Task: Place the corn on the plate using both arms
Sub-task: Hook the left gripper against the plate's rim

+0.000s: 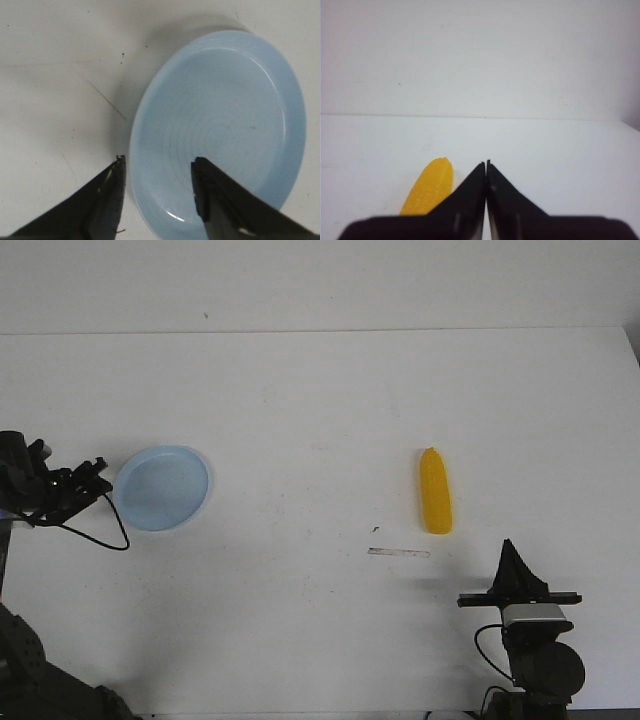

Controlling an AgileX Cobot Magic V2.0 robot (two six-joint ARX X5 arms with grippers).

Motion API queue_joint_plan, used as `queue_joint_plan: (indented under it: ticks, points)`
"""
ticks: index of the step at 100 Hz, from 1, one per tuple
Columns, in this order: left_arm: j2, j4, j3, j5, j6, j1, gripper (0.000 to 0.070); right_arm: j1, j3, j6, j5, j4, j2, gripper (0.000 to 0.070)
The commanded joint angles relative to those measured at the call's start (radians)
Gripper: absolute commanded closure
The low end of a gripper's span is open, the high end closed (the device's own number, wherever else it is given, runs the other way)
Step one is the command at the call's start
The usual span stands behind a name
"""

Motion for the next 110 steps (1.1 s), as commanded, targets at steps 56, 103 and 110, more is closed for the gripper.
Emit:
queue_joint_plan:
  ticks: [56, 103, 110]
  points:
    - [0.156, 0.018, 0.028, -0.002, 0.029, -0.034, 0.0326, -0.002, -0.002, -0.002, 0.0, 0.01, 0.0, 0.0699]
    - [0.194, -0.007, 0.028, 0.003, 0.037, -0.098, 0.0513, -0.002, -0.002, -0.002, 0.0, 0.01, 0.0, 0.0699]
    - [0.194, -0.009, 0.028, 0.003, 0.037, -0.098, 0.059, -0.002, -0.002, -0.002, 0.0, 0.01, 0.0, 0.0699]
